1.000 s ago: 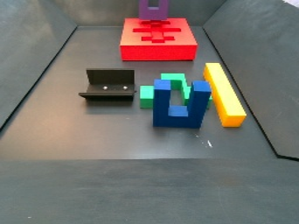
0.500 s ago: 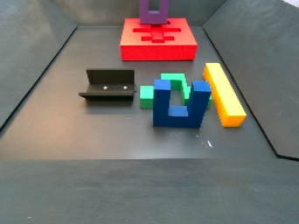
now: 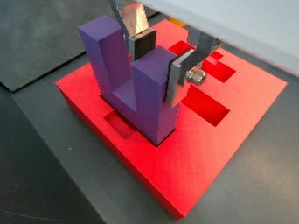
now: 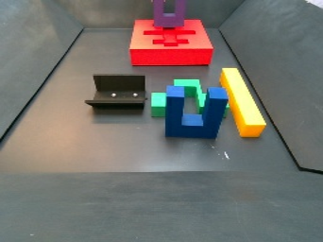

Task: Pick up the purple object. Move up. Move to above the board. Insert the purple object.
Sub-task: Insert the purple object.

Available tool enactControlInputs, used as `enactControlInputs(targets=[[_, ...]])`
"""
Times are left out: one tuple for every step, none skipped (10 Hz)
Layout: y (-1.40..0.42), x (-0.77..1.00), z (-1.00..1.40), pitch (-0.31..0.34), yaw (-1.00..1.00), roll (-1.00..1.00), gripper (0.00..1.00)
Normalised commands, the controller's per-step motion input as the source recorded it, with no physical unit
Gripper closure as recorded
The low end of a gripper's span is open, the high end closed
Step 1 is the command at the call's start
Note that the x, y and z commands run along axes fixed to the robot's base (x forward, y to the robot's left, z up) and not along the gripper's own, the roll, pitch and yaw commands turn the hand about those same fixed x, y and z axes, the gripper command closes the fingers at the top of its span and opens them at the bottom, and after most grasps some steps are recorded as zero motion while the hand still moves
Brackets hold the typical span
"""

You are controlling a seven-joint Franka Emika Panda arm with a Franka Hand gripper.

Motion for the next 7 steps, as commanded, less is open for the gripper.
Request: enactControlInputs(targets=[[-0.03,0.31,-0.2,-0.041,0.0,-0.01,1.0],[-0.07,0.35,-0.25,-0.06,0.0,-0.02,1.0],[-0.02,0.24,-0.34,-0.067,0.0,0.0,1.0],[0.0,0.2,-0.46,-0.064,0.0,0.0,1.0],[0.0,0.16,-0.54,-0.036,0.0,0.0,1.0],[0.0,0.09,-0.58,-0.04,0.0,0.0,1.0],[0.0,0.11,-0.61,-0.037,0.0,0.01,1.0]])
